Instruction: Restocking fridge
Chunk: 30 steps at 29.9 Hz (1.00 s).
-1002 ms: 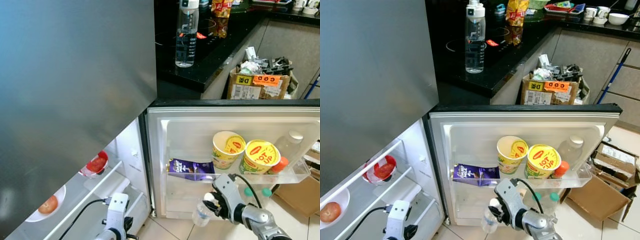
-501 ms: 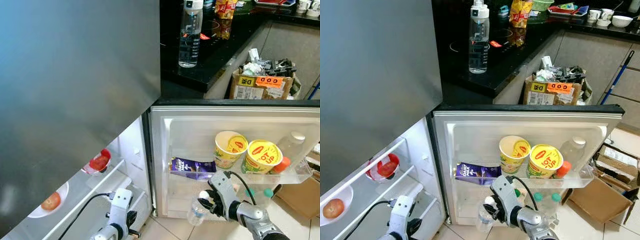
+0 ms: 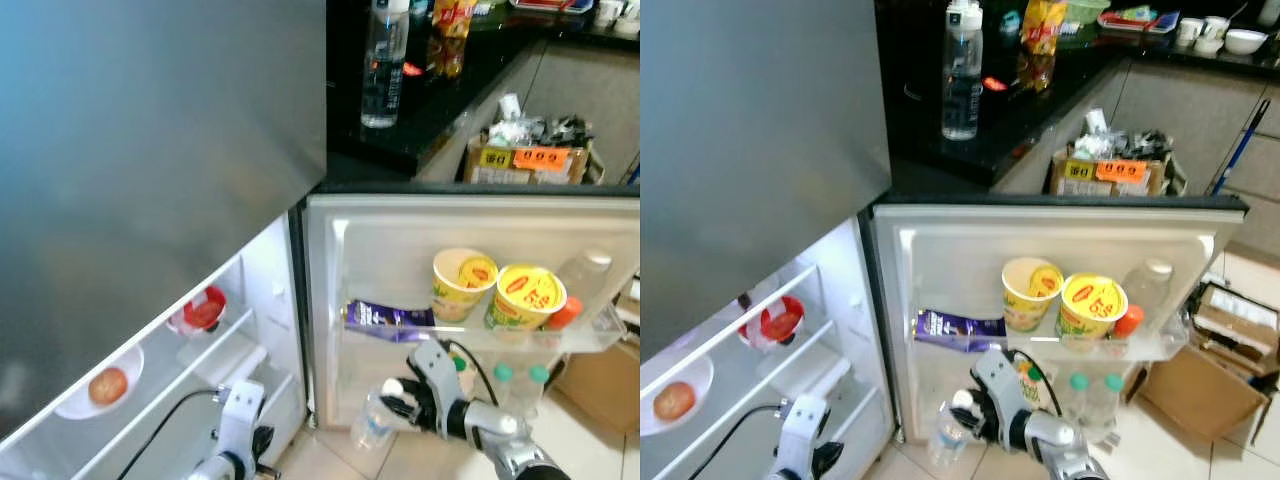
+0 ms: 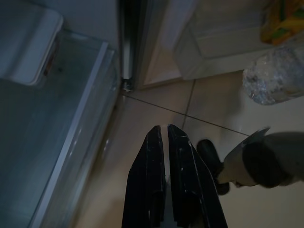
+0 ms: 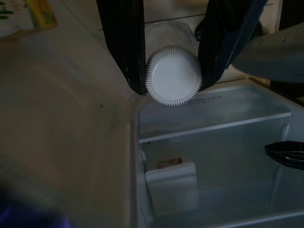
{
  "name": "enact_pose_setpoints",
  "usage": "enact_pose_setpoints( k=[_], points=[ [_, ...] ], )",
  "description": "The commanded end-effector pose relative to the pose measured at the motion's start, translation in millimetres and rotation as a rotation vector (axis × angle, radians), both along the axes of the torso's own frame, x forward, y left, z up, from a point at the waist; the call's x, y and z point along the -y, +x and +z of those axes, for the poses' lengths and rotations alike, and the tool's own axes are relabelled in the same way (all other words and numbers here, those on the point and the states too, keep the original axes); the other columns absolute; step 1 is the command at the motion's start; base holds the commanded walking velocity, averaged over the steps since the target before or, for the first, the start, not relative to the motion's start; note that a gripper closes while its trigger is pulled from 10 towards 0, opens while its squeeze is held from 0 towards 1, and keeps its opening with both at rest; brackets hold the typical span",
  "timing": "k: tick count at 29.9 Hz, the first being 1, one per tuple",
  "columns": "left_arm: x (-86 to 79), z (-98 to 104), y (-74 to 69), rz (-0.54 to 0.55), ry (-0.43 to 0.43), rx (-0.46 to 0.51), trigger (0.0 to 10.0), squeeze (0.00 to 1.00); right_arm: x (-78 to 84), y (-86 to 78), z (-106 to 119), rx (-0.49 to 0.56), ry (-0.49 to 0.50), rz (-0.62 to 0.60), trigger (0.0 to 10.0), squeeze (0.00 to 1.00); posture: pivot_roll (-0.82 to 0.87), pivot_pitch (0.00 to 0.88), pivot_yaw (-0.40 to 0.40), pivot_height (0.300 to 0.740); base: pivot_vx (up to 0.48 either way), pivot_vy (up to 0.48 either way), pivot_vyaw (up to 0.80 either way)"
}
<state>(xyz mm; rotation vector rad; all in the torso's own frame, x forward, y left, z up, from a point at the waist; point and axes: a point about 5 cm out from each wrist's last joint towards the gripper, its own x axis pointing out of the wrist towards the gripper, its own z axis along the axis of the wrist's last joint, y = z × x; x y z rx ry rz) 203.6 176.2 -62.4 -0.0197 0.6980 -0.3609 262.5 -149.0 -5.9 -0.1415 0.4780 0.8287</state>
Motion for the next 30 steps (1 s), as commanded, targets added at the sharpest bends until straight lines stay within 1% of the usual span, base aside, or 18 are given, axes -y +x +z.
enact_pose_setpoints(
  k=[1, 5, 10, 12, 14, 18, 22, 24, 25, 27, 29, 30],
  points=[
    [-5.2, -2, -4.8, -0.011, 0.020, -0.014, 10.0, 0.00, 3.8, 2.2, 3, 0.009, 0.002, -0.008, 10.0, 0.00, -0.07, 0.000, 0.000, 0.625, 0.000, 0.000, 0.00],
    [-2.8, -2, -4.1, -0.017, 0.015, -0.009, 10.0, 0.00, 7.7, 4.5, 5, 0.017, -0.010, -0.014, 10.0, 0.00, -0.07, 0.000, 0.000, 0.615, 0.000, 0.000, 0.00],
    [-0.1, 0, -0.9, -0.023, 0.007, 0.008, 10.0, 0.00, 12.4, 8.2, 10, 0.030, 0.002, -0.027, 10.0, 0.00, -0.07, 0.000, -0.002, 0.600, 0.000, 0.000, 0.00],
    [0.2, 2, 1.7, -0.025, 0.004, 0.019, 10.0, 0.00, 14.3, 10.1, 13, 0.038, 0.015, -0.033, 10.0, 0.00, -0.07, 0.000, -0.003, 0.595, 0.000, 0.000, 0.00],
    [0.9, 5, 6.9, -0.032, 0.000, 0.041, 10.0, 0.00, 17.8, 14.0, 21, 0.061, 0.052, -0.041, 10.0, 0.00, -0.07, 0.000, -0.003, 0.585, 0.000, 0.000, 0.00],
    [1.9, 8, 11.2, -0.040, -0.004, 0.060, 10.0, 0.00, 21.1, 17.2, 28, 0.080, 0.088, -0.042, 10.0, 0.00, -0.07, 0.000, -0.004, 0.581, 0.000, 0.000, 0.00],
    [6.4, 15, 20.3, -0.072, -0.015, 0.102, 10.0, 0.00, 25.3, 20.7, 41, 0.098, 0.118, 0.001, 10.0, 0.00, -0.07, 0.000, -0.004, 0.581, 0.000, 0.000, 0.00],
    [6.4, 15, 20.3, -0.072, -0.015, 0.102, 10.0, 0.00, 25.3, 20.7, 41, 0.098, 0.118, 0.001, 10.0, 0.00, -0.07, 0.000, -0.004, 0.581, 0.000, 0.000, 0.00],
    [8.2, 17, 23.3, -0.086, -0.018, 0.117, 10.0, 0.00, 25.0, 20.1, 46, 0.098, 0.142, 0.035, 10.0, 0.00, -0.07, 0.000, -0.004, 0.581, 0.000, 0.000, 0.00],
    [8.2, 17, 23.3, -0.086, -0.018, 0.117, 10.0, 0.00, 25.0, 20.1, 46, 0.098, 0.142, 0.035, 10.0, 0.00, -0.07, 0.000, -0.004, 0.581, 0.000, 0.000, 0.00],
    [10.6, 21, 28.7, -0.106, -0.019, 0.141, 10.0, 0.00, 23.3, 14.9, 62, 0.108, 0.213, 0.143, 10.0, 0.00, -0.07, 0.000, -0.006, 0.581, 0.000, 0.000, 0.00],
    [10.6, 21, 28.7, -0.106, -0.019, 0.141, 10.0, 0.00, 23.3, 14.9, 62, 0.108, 0.213, 0.143, 10.0, 0.00, -0.07, 0.000, -0.006, 0.581, 0.000, 0.000, 0.00]
  ],
)
